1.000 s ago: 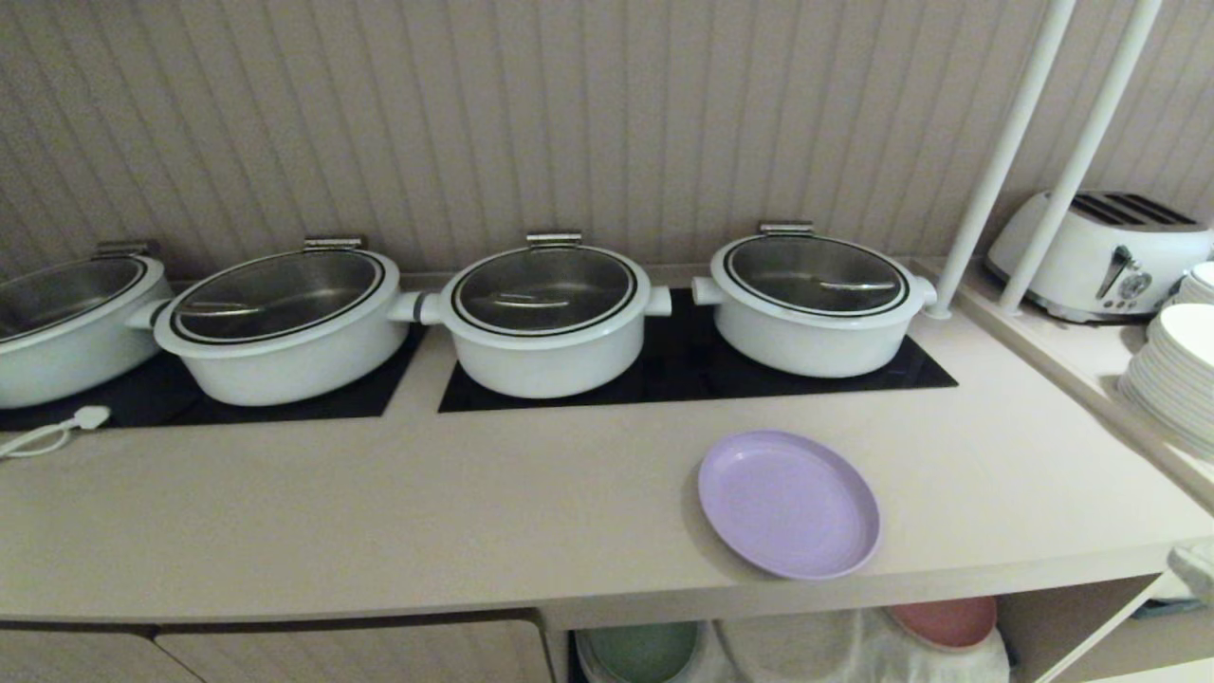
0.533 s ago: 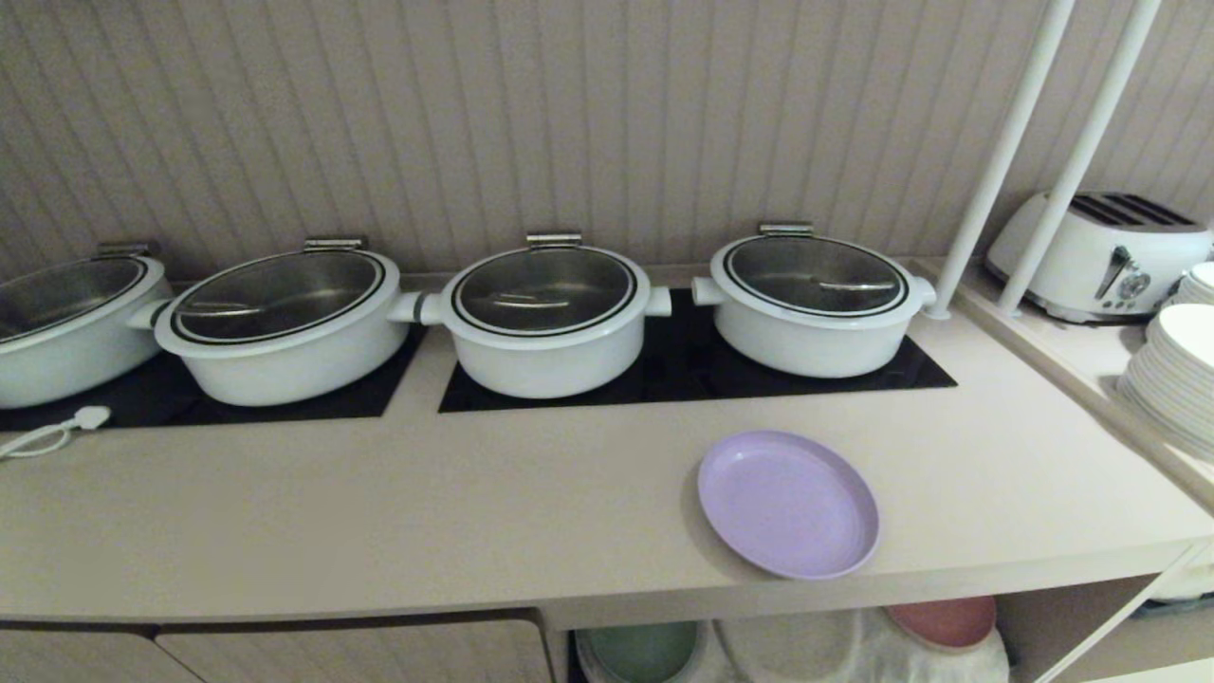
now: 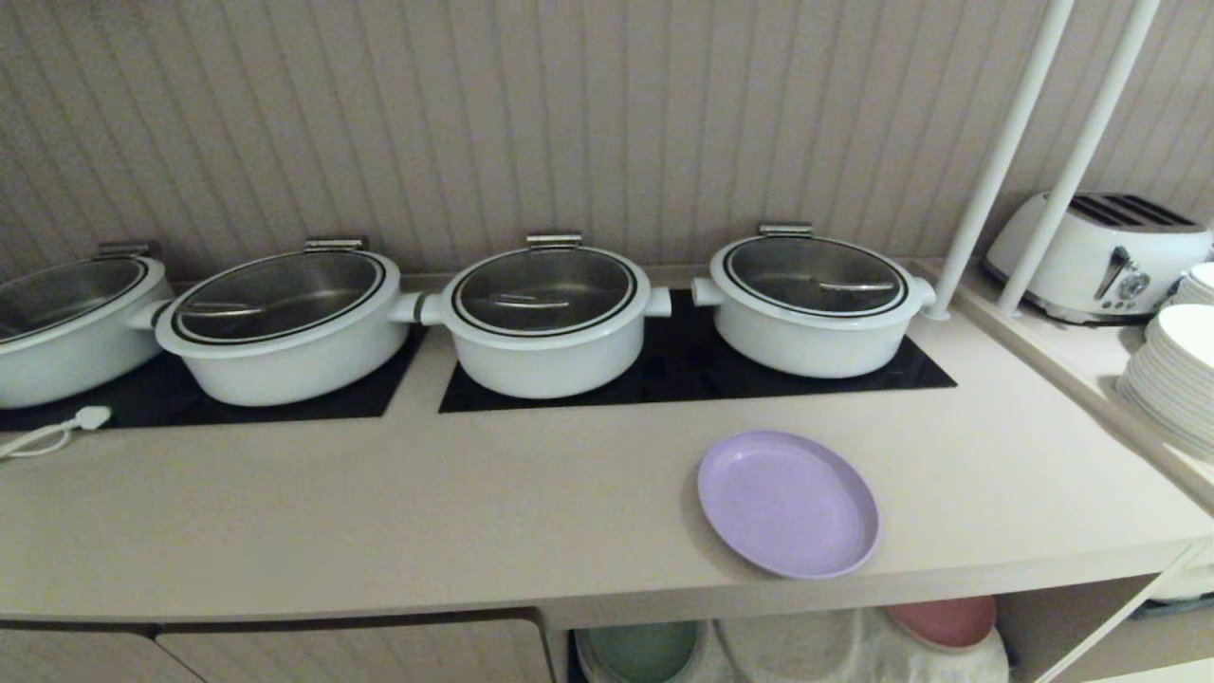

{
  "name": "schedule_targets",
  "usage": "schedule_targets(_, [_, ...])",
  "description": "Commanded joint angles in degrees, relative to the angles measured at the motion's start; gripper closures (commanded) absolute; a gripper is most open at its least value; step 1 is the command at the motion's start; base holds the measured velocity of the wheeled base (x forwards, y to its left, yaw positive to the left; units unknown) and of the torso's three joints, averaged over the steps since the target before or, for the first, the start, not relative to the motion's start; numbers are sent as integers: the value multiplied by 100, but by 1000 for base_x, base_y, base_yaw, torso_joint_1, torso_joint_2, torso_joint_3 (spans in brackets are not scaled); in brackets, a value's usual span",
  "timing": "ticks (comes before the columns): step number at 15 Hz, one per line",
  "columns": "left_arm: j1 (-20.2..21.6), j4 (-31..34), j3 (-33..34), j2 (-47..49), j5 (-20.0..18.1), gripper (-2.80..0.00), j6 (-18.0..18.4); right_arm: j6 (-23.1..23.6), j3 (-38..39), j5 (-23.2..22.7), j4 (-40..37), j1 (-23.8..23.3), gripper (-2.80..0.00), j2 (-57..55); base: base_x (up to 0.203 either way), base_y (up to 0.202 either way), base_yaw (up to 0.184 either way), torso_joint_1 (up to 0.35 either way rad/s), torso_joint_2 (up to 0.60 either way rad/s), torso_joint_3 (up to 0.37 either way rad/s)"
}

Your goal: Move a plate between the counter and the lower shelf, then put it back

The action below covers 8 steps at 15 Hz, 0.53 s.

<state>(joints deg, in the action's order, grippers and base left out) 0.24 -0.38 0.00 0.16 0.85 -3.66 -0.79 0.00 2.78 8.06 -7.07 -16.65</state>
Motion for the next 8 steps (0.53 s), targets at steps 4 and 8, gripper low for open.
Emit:
schedule_targets(4, [2,3,0,-7,3,0,-3,-51,0,62,-353,624,0,865,0,0,0,0,0,0])
schedule_targets(8, [2,-6,0,-7,3,0,-3,-22,0,-67,-775,698,0,1665,0,0,0,0,0,0])
